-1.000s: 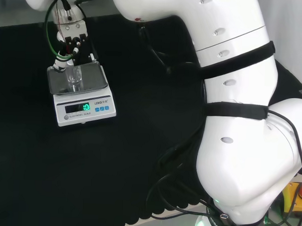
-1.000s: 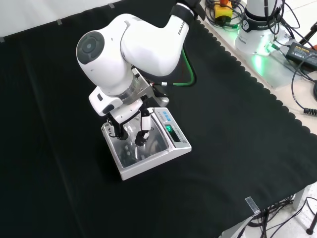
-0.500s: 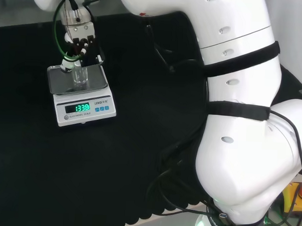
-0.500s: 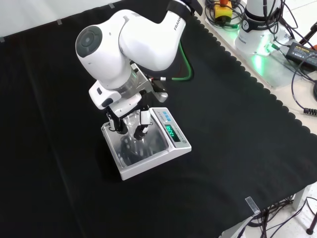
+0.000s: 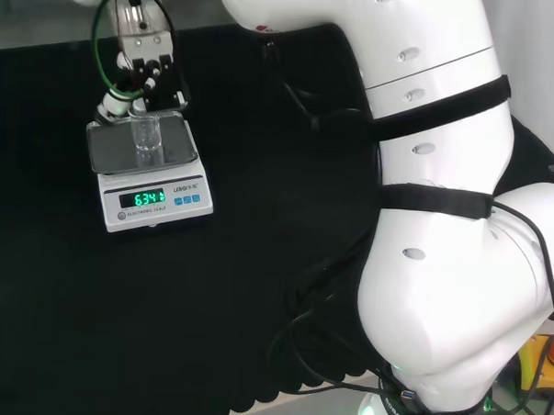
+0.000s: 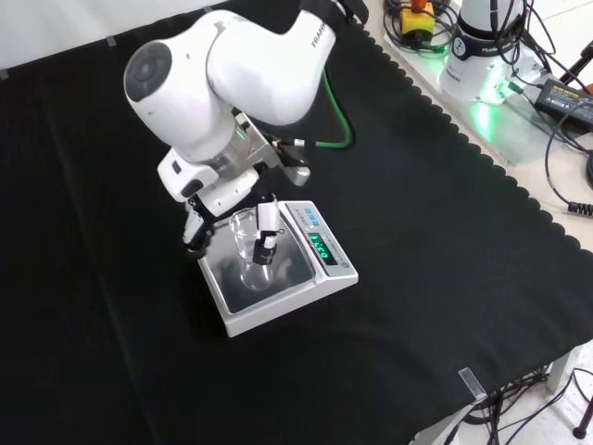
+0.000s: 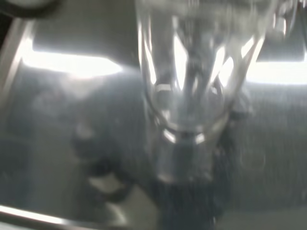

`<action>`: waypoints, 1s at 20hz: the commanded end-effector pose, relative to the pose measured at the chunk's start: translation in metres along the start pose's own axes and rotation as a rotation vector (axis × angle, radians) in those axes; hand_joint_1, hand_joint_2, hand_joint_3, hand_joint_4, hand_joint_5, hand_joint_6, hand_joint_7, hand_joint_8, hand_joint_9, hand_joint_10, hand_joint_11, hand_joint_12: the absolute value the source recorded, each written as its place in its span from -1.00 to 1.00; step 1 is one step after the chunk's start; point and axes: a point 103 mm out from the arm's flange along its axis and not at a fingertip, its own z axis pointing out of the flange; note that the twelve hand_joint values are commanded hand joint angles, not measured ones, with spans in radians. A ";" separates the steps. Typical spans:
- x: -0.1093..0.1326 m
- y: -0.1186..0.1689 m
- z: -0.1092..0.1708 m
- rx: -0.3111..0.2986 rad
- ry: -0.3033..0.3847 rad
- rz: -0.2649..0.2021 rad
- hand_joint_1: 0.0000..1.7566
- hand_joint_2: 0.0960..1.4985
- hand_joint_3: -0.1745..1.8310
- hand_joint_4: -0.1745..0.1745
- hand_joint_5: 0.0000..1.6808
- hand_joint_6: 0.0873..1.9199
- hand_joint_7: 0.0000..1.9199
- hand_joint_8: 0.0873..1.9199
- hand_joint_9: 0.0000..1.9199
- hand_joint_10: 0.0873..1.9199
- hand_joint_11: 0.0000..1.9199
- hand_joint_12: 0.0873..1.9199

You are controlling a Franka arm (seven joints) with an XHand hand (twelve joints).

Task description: Put the beaker on the electronic balance.

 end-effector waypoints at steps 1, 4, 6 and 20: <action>-0.009 -0.017 -0.013 0.018 0.047 -0.010 -0.51 -0.23 -0.64 -0.54 -0.74 -0.82 -0.84 -0.18 -0.32 -1.00 -0.48 0.42; -0.017 -0.024 -0.020 0.019 0.057 -0.005 -0.56 -0.20 -0.72 -0.49 -0.78 -0.99 -0.98 -0.30 -0.55 -1.00 -0.72 0.50; -0.031 -0.031 -0.028 -0.002 0.105 0.003 -0.57 -0.19 -0.75 -0.46 -0.80 -1.00 -1.00 -0.46 -0.65 -1.00 -0.82 0.53; -0.170 -0.100 -0.055 -0.021 0.674 -0.292 -0.58 -0.11 -0.81 -0.48 -0.76 -1.00 -1.00 -0.26 -0.94 -0.29 -0.90 0.59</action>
